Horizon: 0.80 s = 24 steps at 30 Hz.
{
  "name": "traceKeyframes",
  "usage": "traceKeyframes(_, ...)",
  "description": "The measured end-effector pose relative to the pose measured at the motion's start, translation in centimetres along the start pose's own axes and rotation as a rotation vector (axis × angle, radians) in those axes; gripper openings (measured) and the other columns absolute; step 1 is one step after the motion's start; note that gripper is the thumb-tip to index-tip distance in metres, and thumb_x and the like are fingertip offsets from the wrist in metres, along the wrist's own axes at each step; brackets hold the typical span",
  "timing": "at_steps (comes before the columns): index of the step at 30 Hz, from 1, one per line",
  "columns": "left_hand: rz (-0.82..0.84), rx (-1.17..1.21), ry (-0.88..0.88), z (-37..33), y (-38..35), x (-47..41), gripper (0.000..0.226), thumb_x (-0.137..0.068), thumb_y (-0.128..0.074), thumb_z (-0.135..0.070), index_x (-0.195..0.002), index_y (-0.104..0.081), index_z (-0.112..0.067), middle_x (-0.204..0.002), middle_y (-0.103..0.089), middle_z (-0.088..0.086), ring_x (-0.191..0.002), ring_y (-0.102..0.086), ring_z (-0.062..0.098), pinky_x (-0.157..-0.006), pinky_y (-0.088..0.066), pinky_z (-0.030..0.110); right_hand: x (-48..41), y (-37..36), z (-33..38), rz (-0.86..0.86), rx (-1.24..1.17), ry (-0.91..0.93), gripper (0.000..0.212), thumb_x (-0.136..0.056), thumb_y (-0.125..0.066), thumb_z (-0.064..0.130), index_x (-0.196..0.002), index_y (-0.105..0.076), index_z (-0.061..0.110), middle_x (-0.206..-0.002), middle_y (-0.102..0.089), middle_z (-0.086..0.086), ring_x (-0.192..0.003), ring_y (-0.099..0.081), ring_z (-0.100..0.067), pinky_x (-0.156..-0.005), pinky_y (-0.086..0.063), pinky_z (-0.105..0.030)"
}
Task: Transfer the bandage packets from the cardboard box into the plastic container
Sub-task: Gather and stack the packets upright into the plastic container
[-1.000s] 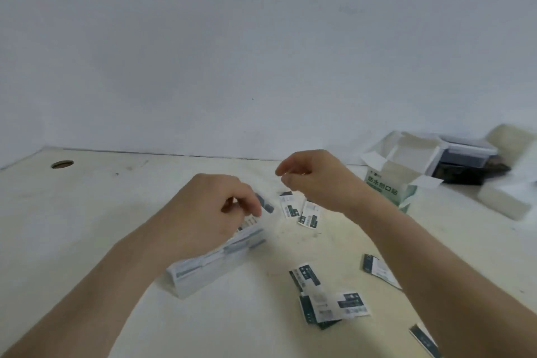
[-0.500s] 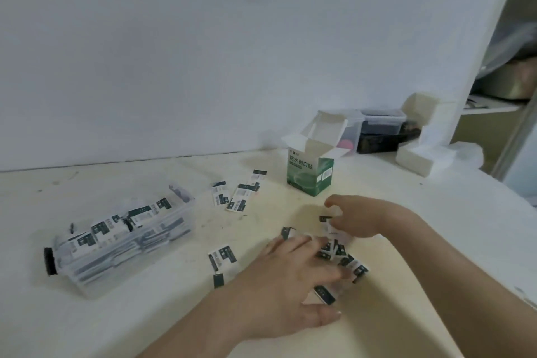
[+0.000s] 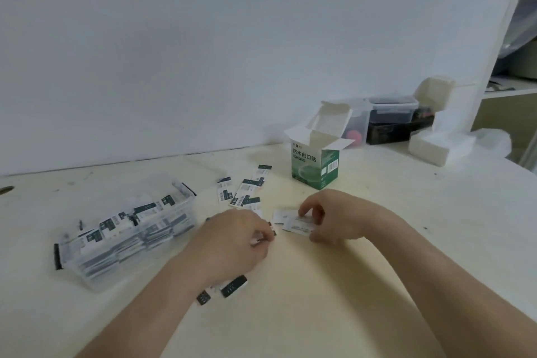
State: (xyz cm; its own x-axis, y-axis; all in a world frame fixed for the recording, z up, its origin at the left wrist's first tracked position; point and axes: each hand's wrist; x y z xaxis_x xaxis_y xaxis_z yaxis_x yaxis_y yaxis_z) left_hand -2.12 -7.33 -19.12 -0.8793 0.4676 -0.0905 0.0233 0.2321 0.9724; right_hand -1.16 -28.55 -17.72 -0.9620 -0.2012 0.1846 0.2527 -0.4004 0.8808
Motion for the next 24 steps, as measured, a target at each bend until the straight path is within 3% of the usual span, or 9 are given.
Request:
traceKeyframes(3, -0.034, -0.025, 0.077, 0.6, 0.8, -0.5, 0.016, -0.087, -0.055, -0.035, -0.093, -0.069, -0.031, -0.094, -0.066, -0.016, -0.089, -0.06, 0.005, -0.081, -0.051, 0.027, -1.2, -0.3, 0.9, 0.018, -0.021, 0.013, 0.038, -0.079, -0.071, 0.018, -0.115, -0.061, 0.025, -0.084, -0.054, 0.01, -0.072, -0.056, -0.013, -0.055, -0.042, -0.018)
traceKeyframes(5, -0.055, 0.014, 0.097, 0.8, 0.7, -1.3, 0.016, -0.087, -0.057, -0.036, -0.101, -0.065, -0.034, -0.102, -0.063, -0.017, -0.099, -0.057, 0.006, -0.086, -0.049, 0.029, -1.9, -0.3, 1.1, 0.007, 0.026, 0.025, 0.044, -0.077, -0.076, 0.026, -0.117, -0.057, 0.028, -0.099, -0.049, 0.006, -0.089, -0.054, -0.015, -0.07, -0.045, -0.022)
traceKeyframes(7, -0.023, 0.056, 0.11, 0.8, 0.2, -2.0, 0.033, -0.086, -0.061, -0.042, -0.118, -0.058, -0.036, -0.115, -0.059, -0.015, -0.112, -0.052, 0.007, -0.094, -0.045, 0.03, -2.3, -0.3, 1.3, 0.005, 0.084, 0.036, 0.058, -0.076, -0.078, 0.031, -0.128, -0.053, 0.027, -0.109, -0.044, 0.005, -0.103, -0.049, -0.017, -0.087, -0.044, -0.027)
traceKeyframes(10, 0.023, 0.091, 0.088, 0.6, -0.5, -2.9, 0.047, -0.082, -0.066, -0.047, -0.126, -0.056, -0.034, -0.119, -0.06, -0.014, -0.115, -0.052, 0.009, -0.096, -0.044, 0.031, -2.6, -0.2, 1.6, 0.035, 0.02, 0.06, 0.055, -0.079, -0.075, 0.024, -0.13, -0.054, 0.023, -0.095, -0.052, 0.012, -0.088, -0.054, -0.012, -0.078, -0.047, -0.023)
traceKeyframes(12, 0.022, 0.102, 0.076, 0.2, -0.6, -3.4, 0.045, -0.081, -0.069, -0.041, -0.124, -0.057, -0.034, -0.109, -0.061, -0.017, -0.109, -0.053, 0.009, -0.095, -0.043, 0.03, -2.7, -0.4, 1.7, 0.049, -0.009, 0.066, 0.05, -0.081, -0.073, 0.021, -0.127, -0.056, 0.02, -0.085, -0.054, 0.012, -0.077, -0.055, -0.012, -0.069, -0.048, -0.023)
traceKeyframes(15, 0.084, 0.091, 0.069, -0.4, -0.1, -4.2, 0.044, -0.082, -0.07, -0.033, -0.123, -0.056, -0.032, -0.097, -0.057, -0.016, -0.104, -0.054, 0.012, -0.094, -0.044, 0.032, -2.7, -0.7, 2.0, 0.027, 0.058, 0.065, 0.043, -0.082, -0.071, 0.023, -0.123, -0.059, 0.019, -0.095, -0.058, 0.005, -0.086, -0.056, -0.016, -0.076, -0.048, -0.026)
traceKeyframes(18, 0.147, 0.081, 0.084, -0.4, 0.0, -4.9, 0.054, -0.08, -0.072, -0.03, -0.129, -0.05, -0.029, -0.11, -0.056, -0.008, -0.108, -0.051, 0.016, -0.096, -0.043, 0.035, -2.5, -1.1, 2.0, -0.003, 0.076, 0.068, 0.037, -0.083, -0.069, 0.027, -0.118, -0.062, 0.02, -0.105, -0.059, 0.0, -0.093, -0.055, -0.018, -0.079, -0.047, -0.028)
traceKeyframes(20, 0.147, 0.079, 0.08, -0.4, -0.1, -5.1, 0.051, -0.079, -0.071, -0.025, -0.126, -0.052, -0.03, -0.113, -0.058, -0.006, -0.108, -0.053, 0.017, -0.093, -0.044, 0.033, -2.2, -1.2, 2.0, -0.011, 0.087, 0.097, 0.033, -0.084, -0.068, 0.026, -0.115, -0.061, 0.02, -0.106, -0.059, -0.001, -0.091, -0.053, -0.018, -0.074, -0.042, -0.026)
traceKeyframes(24, 0.191, 0.082, 0.074, -0.7, -0.2, -5.2, 0.026, -0.081, -0.063, -0.017, -0.098, -0.053, -0.033, -0.096, -0.059, -0.007, -0.098, -0.056, 0.019, -0.082, -0.045, 0.034, -1.9, -1.3, 2.2, -0.043, 0.068, 0.132, 0.036, -0.084, -0.068, 0.022, -0.118, -0.057, 0.022, -0.11, -0.057, 0.001, -0.092, -0.049, -0.014, -0.075, -0.039, -0.025)
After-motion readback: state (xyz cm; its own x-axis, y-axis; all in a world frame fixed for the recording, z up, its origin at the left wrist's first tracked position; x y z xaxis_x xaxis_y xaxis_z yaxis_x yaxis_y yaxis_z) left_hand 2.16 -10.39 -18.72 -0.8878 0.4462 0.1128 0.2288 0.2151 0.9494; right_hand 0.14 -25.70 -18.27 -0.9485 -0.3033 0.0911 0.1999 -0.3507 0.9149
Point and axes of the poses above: each hand's wrist, its own x-axis away from the middle knuckle, its own y-axis out of the back of the hand, z = x × y
